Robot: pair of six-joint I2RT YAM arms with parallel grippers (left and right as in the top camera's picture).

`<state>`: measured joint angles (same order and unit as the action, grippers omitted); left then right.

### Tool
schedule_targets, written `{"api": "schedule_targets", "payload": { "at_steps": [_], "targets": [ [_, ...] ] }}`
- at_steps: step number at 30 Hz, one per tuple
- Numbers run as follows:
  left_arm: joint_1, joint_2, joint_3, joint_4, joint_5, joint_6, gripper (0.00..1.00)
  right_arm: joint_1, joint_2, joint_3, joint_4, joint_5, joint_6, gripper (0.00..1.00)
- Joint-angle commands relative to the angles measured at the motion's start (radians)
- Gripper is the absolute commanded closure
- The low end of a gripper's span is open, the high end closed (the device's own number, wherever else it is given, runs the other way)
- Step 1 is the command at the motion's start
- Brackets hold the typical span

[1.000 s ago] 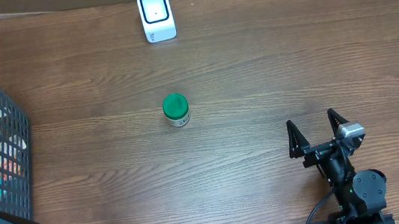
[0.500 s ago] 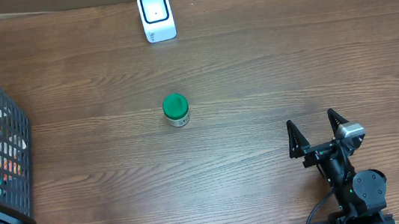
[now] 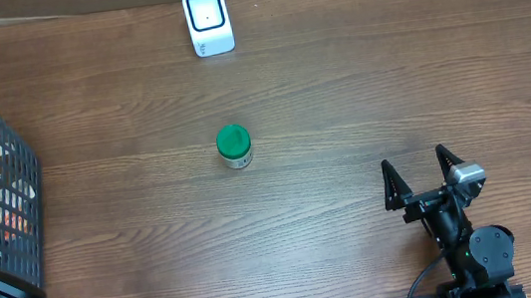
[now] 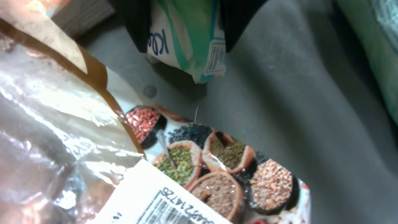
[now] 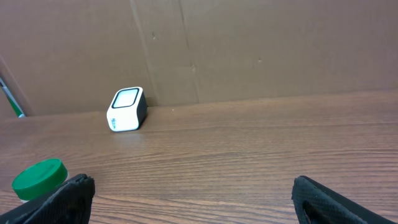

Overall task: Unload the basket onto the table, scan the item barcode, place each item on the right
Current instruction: 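Return the left gripper into the basket and grasp a mint-green packet, then carry the mint-green packet past the scanner with the left gripper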

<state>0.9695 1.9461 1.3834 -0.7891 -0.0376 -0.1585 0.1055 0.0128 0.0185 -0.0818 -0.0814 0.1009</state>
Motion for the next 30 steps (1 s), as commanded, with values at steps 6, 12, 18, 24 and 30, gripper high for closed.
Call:
{"api": "schedule_targets", "payload": {
  "at_steps": [6, 12, 18, 24, 30],
  "targets": [
    [0.0, 0.026, 0.247, -0.231, 0.004, -0.087, 0.96, -0.002, -0.01, -0.01, 0.005, -0.002, 0.003, 0.0],
    [-0.017, 0.021, 0.573, -0.418, 0.288, -0.119, 0.96, -0.002, -0.01, -0.01, 0.005, -0.002, 0.003, 0.0],
    [-0.088, 0.008, 0.941, -0.606, 0.724, -0.141, 0.96, -0.002, -0.01, -0.01, 0.005, -0.002, 0.003, 0.0],
    [-0.257, -0.056, 1.076, -0.774, 0.695, -0.021, 0.96, -0.002, -0.01, -0.01, 0.005, -0.002, 0.003, 0.0],
    [-0.528, -0.074, 1.068, -0.875, 0.455, 0.056, 0.96, -0.002, -0.01, -0.01, 0.005, -0.002, 0.003, 0.0]
  ]
}}
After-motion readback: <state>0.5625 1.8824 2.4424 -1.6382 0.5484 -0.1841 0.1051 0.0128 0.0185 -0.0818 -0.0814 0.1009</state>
